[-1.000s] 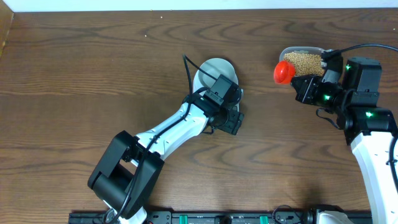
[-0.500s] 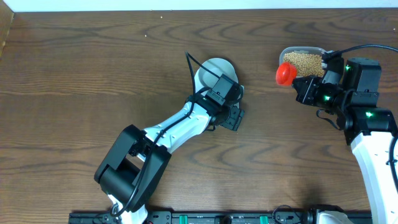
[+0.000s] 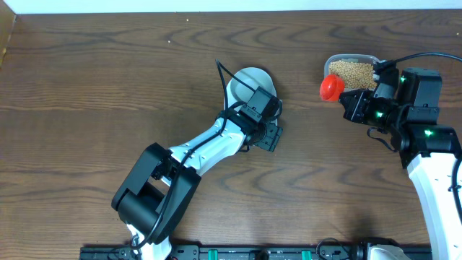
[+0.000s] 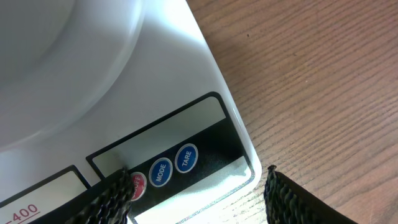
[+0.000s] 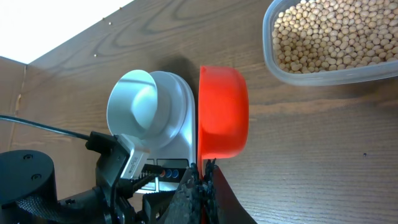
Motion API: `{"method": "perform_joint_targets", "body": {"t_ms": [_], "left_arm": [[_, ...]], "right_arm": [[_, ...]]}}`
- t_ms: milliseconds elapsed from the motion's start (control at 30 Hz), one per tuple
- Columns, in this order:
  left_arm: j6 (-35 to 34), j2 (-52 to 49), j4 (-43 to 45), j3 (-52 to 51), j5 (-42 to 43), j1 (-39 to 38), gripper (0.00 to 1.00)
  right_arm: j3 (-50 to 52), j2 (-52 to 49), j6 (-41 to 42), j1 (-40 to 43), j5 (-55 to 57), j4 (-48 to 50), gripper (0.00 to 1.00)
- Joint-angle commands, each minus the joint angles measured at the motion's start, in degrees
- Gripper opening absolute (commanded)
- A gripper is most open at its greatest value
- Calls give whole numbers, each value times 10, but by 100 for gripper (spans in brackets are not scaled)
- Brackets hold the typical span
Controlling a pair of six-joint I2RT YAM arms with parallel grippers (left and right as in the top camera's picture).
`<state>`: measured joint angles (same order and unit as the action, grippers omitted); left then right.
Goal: Scoop item into bowl and weigh 50g on scale
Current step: 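Move the left gripper to the scale buttons and press tare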
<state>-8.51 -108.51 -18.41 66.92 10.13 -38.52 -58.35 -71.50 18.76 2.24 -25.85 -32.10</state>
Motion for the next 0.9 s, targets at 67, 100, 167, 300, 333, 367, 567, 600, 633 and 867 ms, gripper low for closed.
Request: {"method": "perform_joint_targets", "body": {"t_ms": [67, 100, 167, 300, 333, 367, 567, 600, 633, 867], "left_arm": [[10, -15, -1, -1, -5, 0, 70], [10, -15, -1, -1, -5, 0, 70], [10, -16, -1, -1, -5, 0, 70], [10, -16, -1, 0, -6, 0, 70], [10, -16, -1, 0, -5, 0, 70], [10, -16, -1, 0, -6, 0, 70], [10, -17, -1, 0, -5, 0, 70], [10, -17, -1, -1, -5, 0, 70], [10, -17, -1, -1, -5, 0, 70], [10, -27, -1, -1, -5, -1, 70]], "right_arm": [[-9, 4, -11, 5, 3, -1, 1], [-9, 4, -11, 5, 3, -1, 1], [-9, 4, -10, 5, 7, -1, 1], [-9, 4, -10, 5, 15, -1, 1], [-9, 4, -11, 5, 16, -1, 1], [-9, 4, -11, 5, 16, -1, 1], [-9, 4, -11, 5, 16, -1, 1], [-9, 4, -11, 5, 16, -1, 1], [-9, 4, -11, 5, 16, -1, 1], [-9, 4, -11, 5, 16, -3, 1]]}}
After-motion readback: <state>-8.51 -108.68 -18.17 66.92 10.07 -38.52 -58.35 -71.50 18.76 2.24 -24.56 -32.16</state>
